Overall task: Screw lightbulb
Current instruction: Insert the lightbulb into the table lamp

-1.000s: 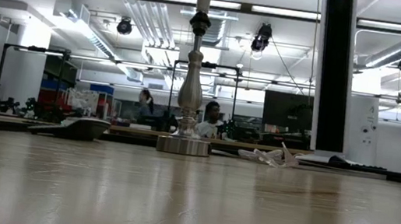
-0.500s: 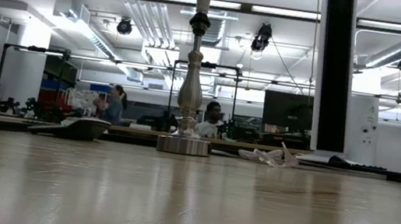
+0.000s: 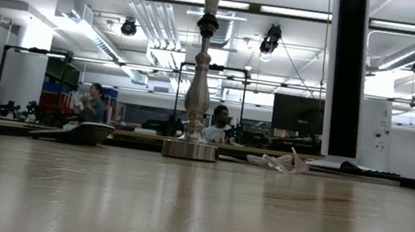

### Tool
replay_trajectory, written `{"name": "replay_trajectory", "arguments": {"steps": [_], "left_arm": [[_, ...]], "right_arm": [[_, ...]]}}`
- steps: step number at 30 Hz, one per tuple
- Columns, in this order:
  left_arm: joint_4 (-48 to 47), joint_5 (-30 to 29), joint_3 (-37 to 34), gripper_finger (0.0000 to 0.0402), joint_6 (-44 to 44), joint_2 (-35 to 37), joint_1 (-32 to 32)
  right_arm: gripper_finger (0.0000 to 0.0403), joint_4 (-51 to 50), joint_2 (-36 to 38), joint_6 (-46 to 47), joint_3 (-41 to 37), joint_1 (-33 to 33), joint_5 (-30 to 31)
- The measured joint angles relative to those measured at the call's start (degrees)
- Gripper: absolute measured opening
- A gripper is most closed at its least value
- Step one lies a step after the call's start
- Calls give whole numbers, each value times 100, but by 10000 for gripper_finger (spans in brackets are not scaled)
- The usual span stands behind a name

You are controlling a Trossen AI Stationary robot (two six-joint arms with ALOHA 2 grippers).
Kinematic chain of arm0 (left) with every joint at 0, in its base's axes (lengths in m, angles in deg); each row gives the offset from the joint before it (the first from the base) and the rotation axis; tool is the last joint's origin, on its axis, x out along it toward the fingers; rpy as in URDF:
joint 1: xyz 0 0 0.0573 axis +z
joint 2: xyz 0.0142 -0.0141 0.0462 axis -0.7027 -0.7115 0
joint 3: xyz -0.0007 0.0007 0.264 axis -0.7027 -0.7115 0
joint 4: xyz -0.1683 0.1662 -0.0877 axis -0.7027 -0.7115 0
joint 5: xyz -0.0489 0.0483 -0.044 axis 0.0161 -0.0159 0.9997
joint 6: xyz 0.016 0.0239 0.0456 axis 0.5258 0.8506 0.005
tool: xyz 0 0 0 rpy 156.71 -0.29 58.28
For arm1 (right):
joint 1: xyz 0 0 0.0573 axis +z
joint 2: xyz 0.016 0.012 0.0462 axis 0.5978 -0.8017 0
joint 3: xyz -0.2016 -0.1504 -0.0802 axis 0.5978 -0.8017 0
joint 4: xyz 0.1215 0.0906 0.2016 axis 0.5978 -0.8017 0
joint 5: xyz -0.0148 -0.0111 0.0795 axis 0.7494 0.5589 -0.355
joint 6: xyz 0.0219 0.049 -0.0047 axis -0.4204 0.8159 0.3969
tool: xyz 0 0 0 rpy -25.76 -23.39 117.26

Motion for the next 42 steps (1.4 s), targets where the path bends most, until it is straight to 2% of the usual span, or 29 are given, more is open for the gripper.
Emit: {"name": "replay_trajectory", "arguments": {"steps": [3,9,17,36,42], "left_arm": [[-1,9,2,3,-43,-11,-2],[-19,18,2,5,-52,-9,-2],[-2,-14,0,1,-76,-7,0],[190,-607,-13,8,-72,-22,4],[182,-627,-15,3,-52,-22,13]], "right_arm": [[0,40,41,-54,-10,-5,12],[0,89,103,-228,-12,-95,527],[0,-19,24,-145,3,-200,542],[0,-61,15,3,10,-193,421],[0,-25,13,7,8,-190,408]]}}
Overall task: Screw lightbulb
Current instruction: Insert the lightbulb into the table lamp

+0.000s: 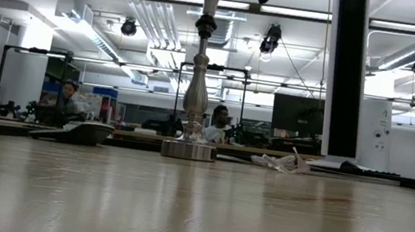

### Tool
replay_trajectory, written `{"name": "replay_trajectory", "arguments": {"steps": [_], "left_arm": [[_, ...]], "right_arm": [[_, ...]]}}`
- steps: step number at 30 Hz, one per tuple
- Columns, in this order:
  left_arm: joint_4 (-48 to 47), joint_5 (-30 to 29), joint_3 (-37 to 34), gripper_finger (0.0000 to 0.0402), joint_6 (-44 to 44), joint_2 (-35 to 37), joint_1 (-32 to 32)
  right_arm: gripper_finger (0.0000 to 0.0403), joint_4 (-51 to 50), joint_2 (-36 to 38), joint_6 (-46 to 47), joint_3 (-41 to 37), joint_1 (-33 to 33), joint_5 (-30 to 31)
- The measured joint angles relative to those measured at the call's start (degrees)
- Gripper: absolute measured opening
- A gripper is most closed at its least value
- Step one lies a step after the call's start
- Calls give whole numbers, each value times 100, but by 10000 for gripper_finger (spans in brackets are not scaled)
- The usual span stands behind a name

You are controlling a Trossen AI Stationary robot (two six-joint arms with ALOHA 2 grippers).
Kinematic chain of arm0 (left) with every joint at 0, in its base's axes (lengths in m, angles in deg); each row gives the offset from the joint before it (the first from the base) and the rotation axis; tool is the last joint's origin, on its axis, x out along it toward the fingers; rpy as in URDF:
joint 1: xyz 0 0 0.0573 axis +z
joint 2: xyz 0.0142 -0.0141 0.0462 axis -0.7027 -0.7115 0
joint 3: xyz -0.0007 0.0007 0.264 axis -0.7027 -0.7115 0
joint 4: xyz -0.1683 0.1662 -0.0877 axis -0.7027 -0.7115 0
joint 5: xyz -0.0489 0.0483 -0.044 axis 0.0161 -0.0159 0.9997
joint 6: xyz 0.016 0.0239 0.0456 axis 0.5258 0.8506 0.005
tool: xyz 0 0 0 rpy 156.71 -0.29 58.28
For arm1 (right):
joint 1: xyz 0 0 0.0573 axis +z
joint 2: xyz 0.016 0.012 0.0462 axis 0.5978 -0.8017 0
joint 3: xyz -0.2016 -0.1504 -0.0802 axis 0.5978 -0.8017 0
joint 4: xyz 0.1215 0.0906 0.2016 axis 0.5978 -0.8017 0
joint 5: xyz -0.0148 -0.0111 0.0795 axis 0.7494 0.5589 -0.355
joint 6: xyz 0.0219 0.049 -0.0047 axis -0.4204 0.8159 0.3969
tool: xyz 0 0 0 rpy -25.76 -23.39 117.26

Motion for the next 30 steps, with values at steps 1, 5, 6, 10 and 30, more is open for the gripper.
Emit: {"name": "replay_trajectory", "arguments": {"steps": [1,5,6,10,30], "left_arm": [[-12,0,0,1,0,0,0],[-33,-6,-2,3,0,0,2],[-34,-38,-2,5,0,0,2],[-36,-129,-2,8,2,0,22],[11,-176,18,3,89,0,87]], "right_arm": [[0,6,0,-3,0,0,-7],[0,12,0,-4,0,2,-34],[0,15,0,-7,0,2,-43],[0,26,0,-61,0,15,-54],[0,158,57,-97,86,15,-142]]}}
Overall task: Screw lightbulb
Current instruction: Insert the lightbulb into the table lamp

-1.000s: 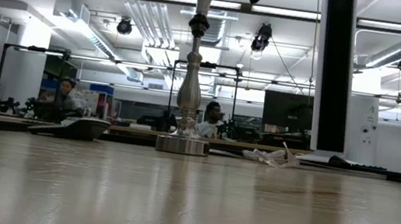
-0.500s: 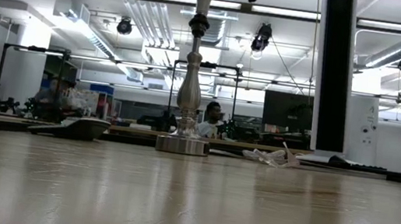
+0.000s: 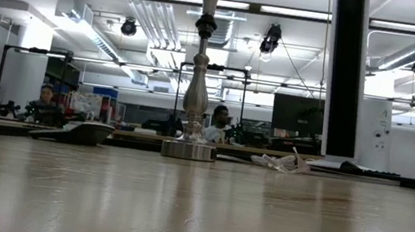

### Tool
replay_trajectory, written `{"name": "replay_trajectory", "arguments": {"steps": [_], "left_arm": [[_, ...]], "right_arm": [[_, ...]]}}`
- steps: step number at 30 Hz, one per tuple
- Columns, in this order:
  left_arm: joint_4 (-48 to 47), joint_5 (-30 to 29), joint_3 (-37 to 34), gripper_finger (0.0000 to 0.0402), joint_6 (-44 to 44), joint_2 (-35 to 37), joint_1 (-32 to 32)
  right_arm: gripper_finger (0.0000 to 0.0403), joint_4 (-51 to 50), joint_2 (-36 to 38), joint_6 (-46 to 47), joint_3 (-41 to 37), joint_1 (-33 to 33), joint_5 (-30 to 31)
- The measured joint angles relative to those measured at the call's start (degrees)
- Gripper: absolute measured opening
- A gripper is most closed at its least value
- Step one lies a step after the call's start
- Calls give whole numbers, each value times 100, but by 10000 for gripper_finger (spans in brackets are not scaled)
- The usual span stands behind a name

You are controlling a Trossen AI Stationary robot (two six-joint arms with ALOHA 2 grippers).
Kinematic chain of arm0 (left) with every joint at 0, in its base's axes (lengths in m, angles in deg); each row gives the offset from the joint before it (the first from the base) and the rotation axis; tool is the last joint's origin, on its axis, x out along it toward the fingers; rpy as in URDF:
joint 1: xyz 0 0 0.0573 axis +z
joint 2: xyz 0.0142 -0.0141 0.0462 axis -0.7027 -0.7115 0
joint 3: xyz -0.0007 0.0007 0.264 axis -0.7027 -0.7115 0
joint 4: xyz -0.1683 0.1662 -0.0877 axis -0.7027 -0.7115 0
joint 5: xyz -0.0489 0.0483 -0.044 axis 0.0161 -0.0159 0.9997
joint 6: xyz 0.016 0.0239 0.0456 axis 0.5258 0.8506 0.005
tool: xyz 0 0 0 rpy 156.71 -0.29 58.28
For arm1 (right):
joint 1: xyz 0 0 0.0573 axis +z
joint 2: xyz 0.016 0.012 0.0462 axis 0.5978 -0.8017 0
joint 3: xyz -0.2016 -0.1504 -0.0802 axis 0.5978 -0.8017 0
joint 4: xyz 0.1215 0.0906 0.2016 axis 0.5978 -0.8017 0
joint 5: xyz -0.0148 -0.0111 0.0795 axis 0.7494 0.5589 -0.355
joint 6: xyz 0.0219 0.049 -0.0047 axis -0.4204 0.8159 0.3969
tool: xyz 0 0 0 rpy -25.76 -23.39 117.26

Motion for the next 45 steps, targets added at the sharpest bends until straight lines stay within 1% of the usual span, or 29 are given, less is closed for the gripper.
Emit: {"name": "replay_trajectory", "arguments": {"steps": [4,8,15,17,20,23,28,36,41,45], "left_arm": [[11,41,4,1,-1,0,-4],[27,42,11,8,-1,0,-3],[62,54,12,6,-85,86,-12],[62,208,17,3,-89,143,-13],[-24,600,25,1,-75,187,-10],[-320,674,21,3,-2,187,-13],[-381,672,-20,11,57,147,-11],[-339,533,-14,1,162,64,-11],[-336,508,-12,7,167,39,-11],[-302,324,-14,11,172,31,-10]], "right_arm": [[0,-2,4,-69,124,-2,12],[0,-10,6,-288,130,-7,284],[0,-226,-84,-257,61,-15,260],[0,-219,-98,-312,33,-13,258],[0,-247,-96,-312,12,-13,256],[0,-240,-96,-318,6,-13,258],[0,-254,-96,-345,6,-13,259],[0,-267,-96,-212,4,-18,236],[0,-275,-96,-118,4,-12,182],[0,-267,-96,-109,4,-11,137]]}}
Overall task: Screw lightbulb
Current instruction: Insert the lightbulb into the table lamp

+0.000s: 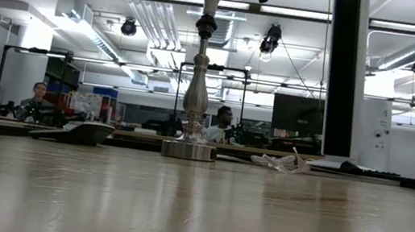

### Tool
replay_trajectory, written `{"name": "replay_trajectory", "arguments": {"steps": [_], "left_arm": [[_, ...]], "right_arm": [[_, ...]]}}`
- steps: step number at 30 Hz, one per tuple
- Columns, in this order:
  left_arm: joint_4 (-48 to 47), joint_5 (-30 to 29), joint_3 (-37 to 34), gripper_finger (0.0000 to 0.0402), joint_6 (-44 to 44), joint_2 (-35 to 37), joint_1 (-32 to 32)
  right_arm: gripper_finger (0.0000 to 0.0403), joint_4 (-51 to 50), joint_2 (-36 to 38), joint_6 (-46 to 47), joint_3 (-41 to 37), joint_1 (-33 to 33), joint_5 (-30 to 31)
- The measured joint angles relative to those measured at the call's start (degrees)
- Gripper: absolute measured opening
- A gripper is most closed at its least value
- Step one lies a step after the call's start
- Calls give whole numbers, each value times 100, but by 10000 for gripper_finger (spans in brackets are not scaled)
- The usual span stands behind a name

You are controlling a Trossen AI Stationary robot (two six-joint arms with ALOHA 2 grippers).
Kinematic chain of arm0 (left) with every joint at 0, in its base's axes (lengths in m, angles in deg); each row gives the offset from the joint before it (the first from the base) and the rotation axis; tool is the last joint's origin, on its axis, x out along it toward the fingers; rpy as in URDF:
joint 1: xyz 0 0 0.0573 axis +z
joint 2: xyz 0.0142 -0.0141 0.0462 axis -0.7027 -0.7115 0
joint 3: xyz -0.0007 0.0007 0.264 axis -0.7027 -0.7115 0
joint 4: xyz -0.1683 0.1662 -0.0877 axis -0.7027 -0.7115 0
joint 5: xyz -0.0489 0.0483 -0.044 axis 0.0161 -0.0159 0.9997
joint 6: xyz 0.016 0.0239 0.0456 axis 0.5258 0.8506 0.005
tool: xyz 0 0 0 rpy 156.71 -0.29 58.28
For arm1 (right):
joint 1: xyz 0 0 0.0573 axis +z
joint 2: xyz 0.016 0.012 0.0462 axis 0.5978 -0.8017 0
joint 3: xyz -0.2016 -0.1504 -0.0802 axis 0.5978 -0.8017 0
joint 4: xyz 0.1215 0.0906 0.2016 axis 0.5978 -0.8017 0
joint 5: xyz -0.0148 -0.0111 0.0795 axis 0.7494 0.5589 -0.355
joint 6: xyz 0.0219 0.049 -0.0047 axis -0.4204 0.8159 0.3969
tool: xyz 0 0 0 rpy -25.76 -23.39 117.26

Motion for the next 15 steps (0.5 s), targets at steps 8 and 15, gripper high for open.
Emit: {"name": "replay_trajectory", "arguments": {"steps": [8,15], "left_arm": [[1,-63,-4,11,1,-10,69],[-30,-67,12,11,-1,-16,82]], "right_arm": [[0,-15,-2,13,35,11,-215],[0,-8,-2,2,39,13,-176]]}}
